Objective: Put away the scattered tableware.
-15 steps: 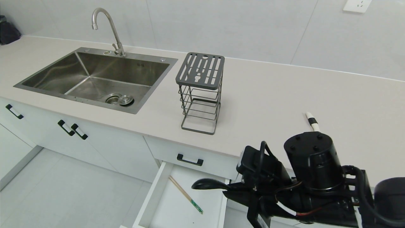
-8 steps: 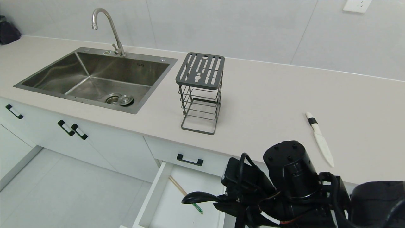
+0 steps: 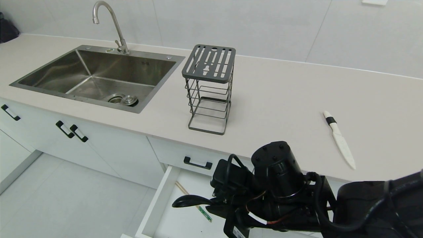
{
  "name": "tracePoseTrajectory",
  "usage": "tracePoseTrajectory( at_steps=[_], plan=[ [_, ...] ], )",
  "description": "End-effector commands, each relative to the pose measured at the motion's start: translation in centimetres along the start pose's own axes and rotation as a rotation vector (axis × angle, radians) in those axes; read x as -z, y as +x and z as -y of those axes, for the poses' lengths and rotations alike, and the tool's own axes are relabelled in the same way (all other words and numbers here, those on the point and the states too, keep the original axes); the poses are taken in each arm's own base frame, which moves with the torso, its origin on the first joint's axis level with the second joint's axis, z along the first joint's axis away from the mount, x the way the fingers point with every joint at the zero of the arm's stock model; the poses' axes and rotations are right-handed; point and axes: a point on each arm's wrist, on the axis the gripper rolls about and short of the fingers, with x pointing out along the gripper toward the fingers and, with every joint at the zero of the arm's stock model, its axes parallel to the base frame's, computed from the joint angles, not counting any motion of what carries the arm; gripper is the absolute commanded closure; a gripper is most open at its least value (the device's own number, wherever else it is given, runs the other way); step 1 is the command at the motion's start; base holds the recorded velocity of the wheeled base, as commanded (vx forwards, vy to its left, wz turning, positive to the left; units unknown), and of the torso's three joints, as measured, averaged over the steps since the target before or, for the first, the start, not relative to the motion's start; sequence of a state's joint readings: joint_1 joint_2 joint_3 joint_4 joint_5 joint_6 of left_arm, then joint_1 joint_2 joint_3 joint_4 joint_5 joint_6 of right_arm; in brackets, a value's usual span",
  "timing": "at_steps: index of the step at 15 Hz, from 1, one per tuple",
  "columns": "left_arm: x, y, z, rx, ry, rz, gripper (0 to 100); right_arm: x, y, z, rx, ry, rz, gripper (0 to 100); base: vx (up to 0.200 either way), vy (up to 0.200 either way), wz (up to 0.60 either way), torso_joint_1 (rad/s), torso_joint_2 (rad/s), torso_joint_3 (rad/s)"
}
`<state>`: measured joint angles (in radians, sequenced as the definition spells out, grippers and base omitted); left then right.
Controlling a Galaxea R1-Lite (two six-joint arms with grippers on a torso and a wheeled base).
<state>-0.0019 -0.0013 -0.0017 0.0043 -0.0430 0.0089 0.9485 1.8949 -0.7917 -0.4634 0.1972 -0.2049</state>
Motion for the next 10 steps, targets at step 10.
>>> tracePoseTrajectory(
  at_steps=[10],
  plan=[
    [0.01, 0.01, 0.00, 0.001, 0.000, -0.002, 0, 0.30, 0.64, 0.14, -0.001, 0.004, -0.016, 100, 0.000, 0.000, 0.00, -0.214, 0.42, 0.204]
  ],
)
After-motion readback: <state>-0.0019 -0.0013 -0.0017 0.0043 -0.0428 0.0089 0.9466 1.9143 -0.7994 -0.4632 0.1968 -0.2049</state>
